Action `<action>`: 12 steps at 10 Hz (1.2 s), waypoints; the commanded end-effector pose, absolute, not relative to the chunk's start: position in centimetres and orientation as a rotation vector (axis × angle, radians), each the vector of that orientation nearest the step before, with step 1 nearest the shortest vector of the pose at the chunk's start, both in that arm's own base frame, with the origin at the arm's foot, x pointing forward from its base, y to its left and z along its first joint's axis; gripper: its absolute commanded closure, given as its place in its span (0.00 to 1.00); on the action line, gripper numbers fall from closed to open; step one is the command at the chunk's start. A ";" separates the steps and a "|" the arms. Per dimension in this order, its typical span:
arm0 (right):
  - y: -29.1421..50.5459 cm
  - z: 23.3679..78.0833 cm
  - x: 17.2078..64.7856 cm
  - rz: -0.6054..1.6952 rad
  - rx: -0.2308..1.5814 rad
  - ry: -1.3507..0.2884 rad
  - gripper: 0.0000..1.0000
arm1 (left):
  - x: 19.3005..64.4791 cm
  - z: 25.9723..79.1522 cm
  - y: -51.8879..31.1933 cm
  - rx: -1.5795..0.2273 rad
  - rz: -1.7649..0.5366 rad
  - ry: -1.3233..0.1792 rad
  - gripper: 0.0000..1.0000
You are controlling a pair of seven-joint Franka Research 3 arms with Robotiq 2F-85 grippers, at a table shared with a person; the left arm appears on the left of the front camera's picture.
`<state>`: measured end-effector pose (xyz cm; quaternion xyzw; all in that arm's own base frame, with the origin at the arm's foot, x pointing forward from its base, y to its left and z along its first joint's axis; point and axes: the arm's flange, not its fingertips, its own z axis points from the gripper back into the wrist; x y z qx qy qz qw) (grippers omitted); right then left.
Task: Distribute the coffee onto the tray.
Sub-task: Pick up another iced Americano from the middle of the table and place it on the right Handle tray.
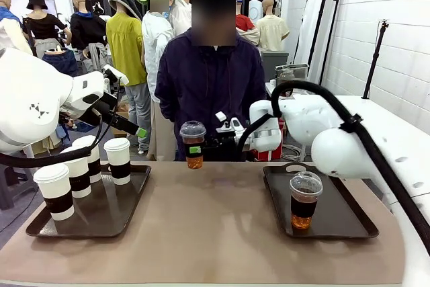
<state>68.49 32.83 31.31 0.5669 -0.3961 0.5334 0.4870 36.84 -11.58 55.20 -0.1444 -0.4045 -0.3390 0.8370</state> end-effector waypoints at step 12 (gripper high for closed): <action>8.8 35.4 59.2 1.283 1.148 -1.104 0.28 | 36.9 55.2 -11.5 -0.308 -0.715 -0.856 0.00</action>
